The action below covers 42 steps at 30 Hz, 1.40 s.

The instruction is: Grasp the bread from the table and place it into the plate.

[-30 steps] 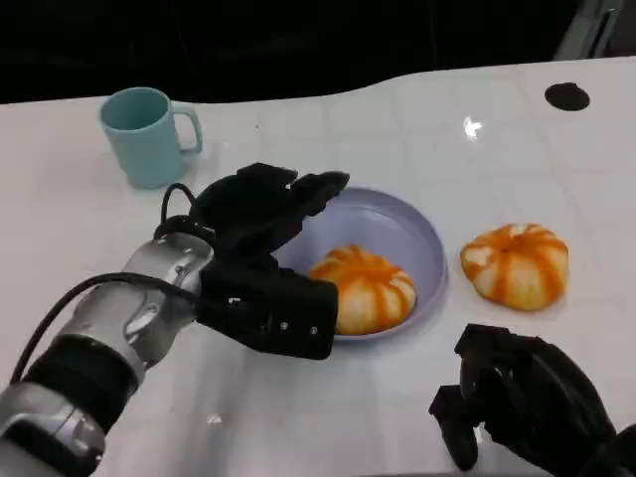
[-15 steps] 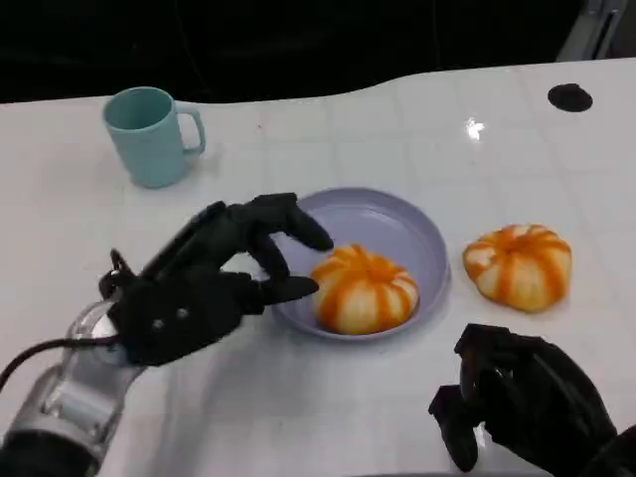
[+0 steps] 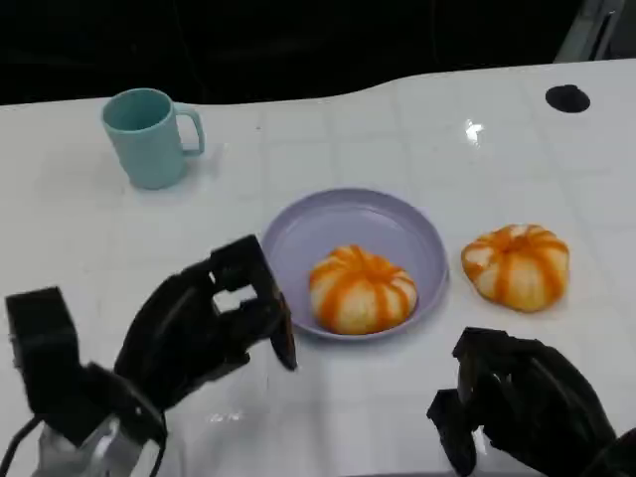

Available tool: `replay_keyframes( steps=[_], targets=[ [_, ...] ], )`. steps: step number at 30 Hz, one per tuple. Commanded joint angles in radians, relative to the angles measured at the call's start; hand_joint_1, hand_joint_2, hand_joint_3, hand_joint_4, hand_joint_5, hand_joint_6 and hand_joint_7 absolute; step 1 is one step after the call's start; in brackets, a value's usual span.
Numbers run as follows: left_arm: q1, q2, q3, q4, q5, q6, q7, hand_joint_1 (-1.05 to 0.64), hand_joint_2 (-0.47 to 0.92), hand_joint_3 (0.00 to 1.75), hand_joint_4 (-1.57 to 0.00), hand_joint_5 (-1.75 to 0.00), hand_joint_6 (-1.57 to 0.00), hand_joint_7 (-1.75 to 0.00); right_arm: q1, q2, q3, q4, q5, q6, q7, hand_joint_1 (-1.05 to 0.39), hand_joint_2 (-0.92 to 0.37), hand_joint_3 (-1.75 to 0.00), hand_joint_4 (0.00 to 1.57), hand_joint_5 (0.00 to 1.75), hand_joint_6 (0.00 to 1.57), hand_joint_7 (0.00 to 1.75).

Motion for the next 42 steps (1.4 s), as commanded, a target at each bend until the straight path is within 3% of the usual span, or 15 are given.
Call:
replay_keyframes(
  steps=[1, 10, 17, 39, 42],
  targets=[
    [0.095, 0.006, 0.013, -0.113, -0.034, 0.083, -0.009, -0.62, 0.92, 0.27, -0.82, -1.75, -0.58, -1.75, 0.01, -0.017, -0.003, -0.021, 0.009, 0.005, -0.004, -0.92, -0.57, -0.73, 1.22, 1.54, 1.05, 1.38],
    [0.204, -0.018, 0.005, -0.25, -0.053, 0.207, 0.019, -0.6, 0.92, 0.32, -0.83, -1.75, -0.59, -1.75, 0.02, -0.02, -0.003, -0.038, 0.013, 0.003, -0.001, -0.93, -0.55, -0.74, 1.23, 1.53, 1.06, 1.36],
    [0.222, -0.03, 0.008, -0.234, -0.027, 0.228, 0.023, -0.6, 0.92, 0.31, -0.84, -1.75, -0.59, -1.75, 0.019, -0.025, -0.006, -0.033, 0.019, 0.004, 0.006, -0.92, -0.55, -0.72, 1.22, 1.53, 1.06, 1.36],
    [0.188, -0.059, 0.042, -0.106, -0.009, 0.167, -0.01, -0.63, 0.92, 0.25, -0.88, -1.75, -0.63, -1.75, -0.01, -0.008, -0.016, 0.028, 0.008, -0.05, 0.001, -0.94, -0.58, -0.73, 1.22, 1.56, 1.04, 1.41],
    [0.183, -0.06, 0.046, -0.092, -0.01, 0.158, -0.02, -0.64, 0.92, 0.25, -0.89, -1.75, -0.63, -1.75, -0.011, -0.003, -0.018, 0.033, 0.01, -0.055, 0.0, -0.96, -0.61, -0.64, 1.21, 1.57, 1.04, 1.42]
  ],
)
